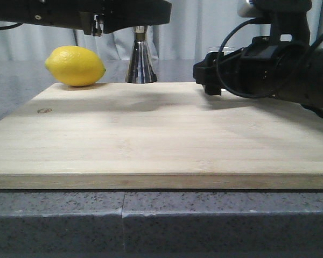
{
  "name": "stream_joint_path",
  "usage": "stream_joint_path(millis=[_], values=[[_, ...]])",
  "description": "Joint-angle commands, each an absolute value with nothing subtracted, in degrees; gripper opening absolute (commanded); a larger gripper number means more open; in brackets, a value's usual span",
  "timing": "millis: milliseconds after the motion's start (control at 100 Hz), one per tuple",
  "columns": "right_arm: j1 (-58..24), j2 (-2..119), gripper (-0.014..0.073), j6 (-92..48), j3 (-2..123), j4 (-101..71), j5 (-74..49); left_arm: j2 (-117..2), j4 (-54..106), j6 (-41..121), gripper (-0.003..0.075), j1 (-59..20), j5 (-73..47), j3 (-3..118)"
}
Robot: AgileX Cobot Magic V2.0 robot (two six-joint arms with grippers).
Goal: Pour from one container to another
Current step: 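Reach the right gripper down and grasp the glass beaker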
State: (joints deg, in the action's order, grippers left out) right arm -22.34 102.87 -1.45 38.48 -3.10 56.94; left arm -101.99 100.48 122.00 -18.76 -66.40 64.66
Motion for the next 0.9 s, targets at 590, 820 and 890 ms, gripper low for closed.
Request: stream_joint_path(millis=[590, 820, 890], values=[[-22.0, 104.8, 0.0388, -1.3, 44.4, -2.3, 57.8, -98.8, 105.9, 122.2, 0.0281, -19.2, -72.0, 66.4], [-22.0, 104.8, 0.0286, -1.3, 44.4, -2.3, 57.7, -98.8, 105.9, 122.2, 0.0281, -19.2, -72.0, 66.4], [-22.0, 104.7, 0.0279, -1.3, 44.4, -2.3, 57.5, -98.8, 105.9, 122.2, 0.0281, -19.2, -72.0, 66.4]])
